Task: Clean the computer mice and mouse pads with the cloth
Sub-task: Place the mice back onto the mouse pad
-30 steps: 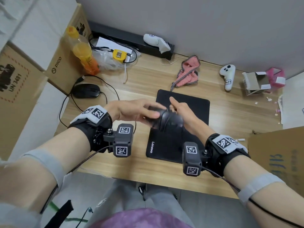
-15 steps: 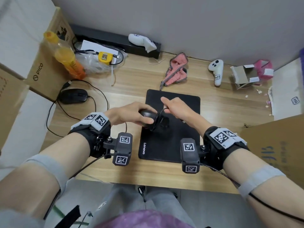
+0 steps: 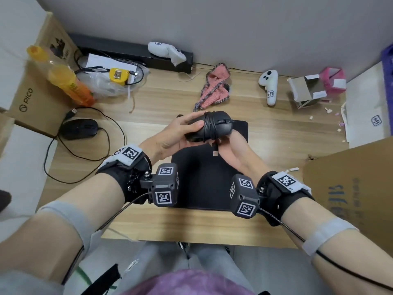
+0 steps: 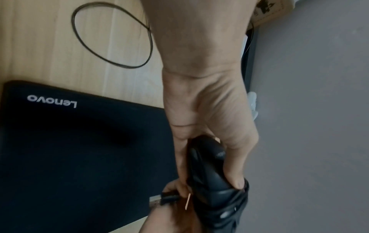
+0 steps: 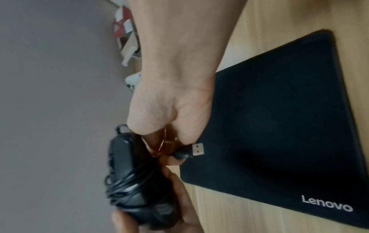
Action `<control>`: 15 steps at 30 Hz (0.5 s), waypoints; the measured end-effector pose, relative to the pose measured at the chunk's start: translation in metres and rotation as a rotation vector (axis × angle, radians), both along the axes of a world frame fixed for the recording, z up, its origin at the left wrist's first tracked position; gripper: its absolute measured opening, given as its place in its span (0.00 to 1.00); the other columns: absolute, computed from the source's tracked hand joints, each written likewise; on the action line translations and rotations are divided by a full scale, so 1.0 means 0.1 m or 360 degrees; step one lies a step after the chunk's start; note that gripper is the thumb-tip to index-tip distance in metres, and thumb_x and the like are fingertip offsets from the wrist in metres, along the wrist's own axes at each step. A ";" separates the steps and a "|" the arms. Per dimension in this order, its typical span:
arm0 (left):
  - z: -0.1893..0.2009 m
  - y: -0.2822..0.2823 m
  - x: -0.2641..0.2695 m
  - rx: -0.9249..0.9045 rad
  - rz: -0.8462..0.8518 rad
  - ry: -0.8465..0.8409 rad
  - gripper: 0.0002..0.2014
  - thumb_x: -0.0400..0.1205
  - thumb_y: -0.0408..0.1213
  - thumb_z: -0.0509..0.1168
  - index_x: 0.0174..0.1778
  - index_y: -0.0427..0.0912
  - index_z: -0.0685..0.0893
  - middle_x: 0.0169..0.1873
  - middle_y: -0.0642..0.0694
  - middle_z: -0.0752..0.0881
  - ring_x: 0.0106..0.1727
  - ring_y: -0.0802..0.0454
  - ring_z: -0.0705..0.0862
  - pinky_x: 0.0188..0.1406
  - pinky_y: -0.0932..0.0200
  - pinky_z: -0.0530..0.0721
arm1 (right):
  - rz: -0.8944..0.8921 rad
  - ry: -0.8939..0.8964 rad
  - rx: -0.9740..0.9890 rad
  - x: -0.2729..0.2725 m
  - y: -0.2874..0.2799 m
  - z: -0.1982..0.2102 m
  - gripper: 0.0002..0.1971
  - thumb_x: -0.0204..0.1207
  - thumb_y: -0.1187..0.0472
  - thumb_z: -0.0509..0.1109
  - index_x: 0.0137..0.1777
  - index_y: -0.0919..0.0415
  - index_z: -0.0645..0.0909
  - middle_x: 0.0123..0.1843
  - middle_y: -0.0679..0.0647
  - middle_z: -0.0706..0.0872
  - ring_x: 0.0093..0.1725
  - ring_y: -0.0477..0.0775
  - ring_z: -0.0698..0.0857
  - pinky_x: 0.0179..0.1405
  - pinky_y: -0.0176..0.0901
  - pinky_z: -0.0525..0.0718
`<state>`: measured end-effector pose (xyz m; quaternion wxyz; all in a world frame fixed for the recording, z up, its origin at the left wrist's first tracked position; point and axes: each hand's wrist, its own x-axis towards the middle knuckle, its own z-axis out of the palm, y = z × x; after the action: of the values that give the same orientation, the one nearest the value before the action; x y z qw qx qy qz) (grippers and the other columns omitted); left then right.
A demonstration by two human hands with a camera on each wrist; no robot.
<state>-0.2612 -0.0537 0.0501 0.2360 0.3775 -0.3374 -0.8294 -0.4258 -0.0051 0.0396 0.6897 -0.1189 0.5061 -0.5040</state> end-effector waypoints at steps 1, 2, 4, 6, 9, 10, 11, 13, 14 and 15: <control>-0.04 0.01 -0.06 0.0004 0.0083 -0.0061 0.20 0.84 0.32 0.65 0.73 0.45 0.77 0.63 0.45 0.84 0.58 0.48 0.87 0.56 0.48 0.87 | -0.0001 0.0012 0.0010 -0.05 0.02 -0.03 0.15 0.84 0.73 0.53 0.56 0.64 0.81 0.47 0.57 0.86 0.42 0.51 0.80 0.40 0.38 0.81; -0.08 0.02 -0.14 -0.0003 0.0152 -0.0147 0.18 0.84 0.32 0.65 0.70 0.47 0.79 0.62 0.46 0.84 0.57 0.49 0.87 0.54 0.49 0.88 | 0.0025 0.0030 0.0032 -0.14 0.05 -0.07 0.15 0.83 0.73 0.53 0.56 0.65 0.81 0.48 0.57 0.85 0.44 0.52 0.81 0.45 0.39 0.83; -0.19 0.03 -0.27 -0.0057 0.0232 -0.0379 0.14 0.84 0.34 0.67 0.66 0.50 0.80 0.62 0.48 0.84 0.59 0.50 0.86 0.52 0.52 0.88 | 0.0128 0.0041 0.0088 -0.28 0.13 -0.14 0.14 0.84 0.72 0.55 0.56 0.64 0.82 0.51 0.58 0.86 0.51 0.54 0.85 0.55 0.42 0.84; -0.33 0.05 -0.37 -0.0134 0.0186 -0.0631 0.15 0.83 0.40 0.69 0.65 0.52 0.79 0.63 0.46 0.84 0.60 0.51 0.85 0.53 0.53 0.87 | 0.0179 0.0055 0.0158 -0.39 0.18 -0.21 0.11 0.85 0.67 0.59 0.57 0.62 0.83 0.56 0.58 0.88 0.57 0.55 0.86 0.62 0.45 0.83; -0.53 0.08 -0.47 -0.0291 -0.0056 -0.0941 0.17 0.78 0.48 0.73 0.62 0.54 0.79 0.60 0.45 0.85 0.58 0.51 0.85 0.54 0.56 0.84 | 0.0303 0.0312 0.0171 -0.49 0.20 -0.29 0.09 0.83 0.66 0.66 0.60 0.59 0.82 0.54 0.53 0.88 0.55 0.50 0.86 0.68 0.45 0.79; -0.58 0.08 -0.51 -0.0315 -0.0112 -0.0991 0.16 0.78 0.47 0.74 0.58 0.52 0.80 0.58 0.44 0.86 0.58 0.49 0.86 0.57 0.54 0.84 | 0.0345 0.0437 0.0186 -0.54 0.20 -0.33 0.11 0.81 0.68 0.68 0.61 0.59 0.81 0.53 0.52 0.88 0.55 0.50 0.85 0.68 0.45 0.79; -0.63 0.10 -0.55 -0.0316 -0.0156 -0.1026 0.15 0.77 0.46 0.75 0.56 0.50 0.79 0.55 0.45 0.87 0.59 0.47 0.86 0.60 0.51 0.84 | 0.0393 0.0568 0.0205 -0.58 0.20 -0.36 0.13 0.79 0.70 0.69 0.62 0.60 0.79 0.52 0.53 0.89 0.56 0.51 0.86 0.66 0.44 0.80; -0.68 0.13 -0.65 -0.0296 -0.0223 -0.1077 0.16 0.77 0.44 0.75 0.56 0.46 0.78 0.52 0.47 0.86 0.59 0.46 0.86 0.64 0.46 0.84 | 0.0466 0.0795 0.0250 -0.66 0.18 -0.42 0.18 0.78 0.72 0.71 0.66 0.63 0.77 0.54 0.57 0.89 0.57 0.55 0.87 0.64 0.44 0.82; -0.70 0.16 -0.69 -0.0293 -0.0250 -0.1097 0.18 0.77 0.43 0.74 0.59 0.45 0.77 0.50 0.49 0.85 0.59 0.46 0.86 0.64 0.45 0.83 | 0.0491 0.0887 0.0258 -0.68 0.17 -0.44 0.20 0.78 0.72 0.71 0.68 0.64 0.76 0.56 0.60 0.89 0.58 0.56 0.87 0.65 0.46 0.82; -0.71 0.19 -0.73 -0.0296 -0.0268 -0.1107 0.20 0.78 0.42 0.74 0.62 0.44 0.77 0.50 0.50 0.84 0.59 0.47 0.86 0.64 0.45 0.83 | 0.0501 0.0964 0.0271 -0.70 0.16 -0.44 0.21 0.78 0.72 0.70 0.70 0.64 0.75 0.59 0.62 0.88 0.59 0.57 0.86 0.65 0.46 0.82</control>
<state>-0.3344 -0.0345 -0.0211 0.0714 0.5848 -0.5013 -0.6337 -0.4958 0.0108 -0.0049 0.5849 -0.2818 0.7034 -0.2894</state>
